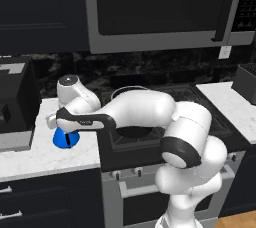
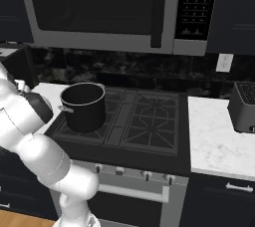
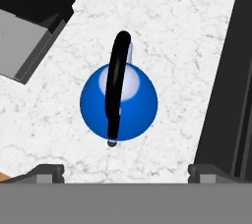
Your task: Pick the kettle from the counter and place it on a stove burner. Then turn the burner on.
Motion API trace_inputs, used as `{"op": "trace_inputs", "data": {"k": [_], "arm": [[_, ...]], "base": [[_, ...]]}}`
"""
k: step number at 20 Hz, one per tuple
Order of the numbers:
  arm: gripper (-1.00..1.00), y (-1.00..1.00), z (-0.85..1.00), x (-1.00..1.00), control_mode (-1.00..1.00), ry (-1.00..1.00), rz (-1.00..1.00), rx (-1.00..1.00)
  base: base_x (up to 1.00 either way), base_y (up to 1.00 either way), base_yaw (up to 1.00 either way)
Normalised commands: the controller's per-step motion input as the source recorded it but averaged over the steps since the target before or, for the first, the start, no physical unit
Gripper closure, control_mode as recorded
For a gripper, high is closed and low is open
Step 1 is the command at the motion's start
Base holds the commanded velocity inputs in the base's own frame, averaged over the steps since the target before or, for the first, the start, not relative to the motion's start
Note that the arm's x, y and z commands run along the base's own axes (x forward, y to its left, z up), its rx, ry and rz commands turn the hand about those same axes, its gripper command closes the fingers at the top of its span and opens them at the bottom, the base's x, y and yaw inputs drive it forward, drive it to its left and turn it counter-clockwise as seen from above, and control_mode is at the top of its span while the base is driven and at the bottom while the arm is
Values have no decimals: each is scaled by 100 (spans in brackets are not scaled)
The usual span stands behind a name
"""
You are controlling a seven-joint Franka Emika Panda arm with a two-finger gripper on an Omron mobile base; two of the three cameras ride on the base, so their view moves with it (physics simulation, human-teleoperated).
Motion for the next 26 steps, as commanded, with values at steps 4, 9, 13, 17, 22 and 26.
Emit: {"op": "trace_inputs", "data": {"k": [4, 9, 13, 17, 22, 26], "arm": [[-100, 8, -12, 18, -100, 0, 0, 0], [-100, 11, -5, 15, -100, 0, 0, 0], [-100, 24, -11, 24, -100, 0, 0, -2], [-100, 19, -18, 26, -100, 0, 0, -5], [-100, 20, -13, 26, -100, 1, 0, -8], [-100, 16, -12, 22, -100, 0, 0, -8]], "base": [[0, 0, 0], [0, 0, 0], [0, 0, 0], [0, 0, 0], [0, 0, 0], [0, 0, 0]]}}
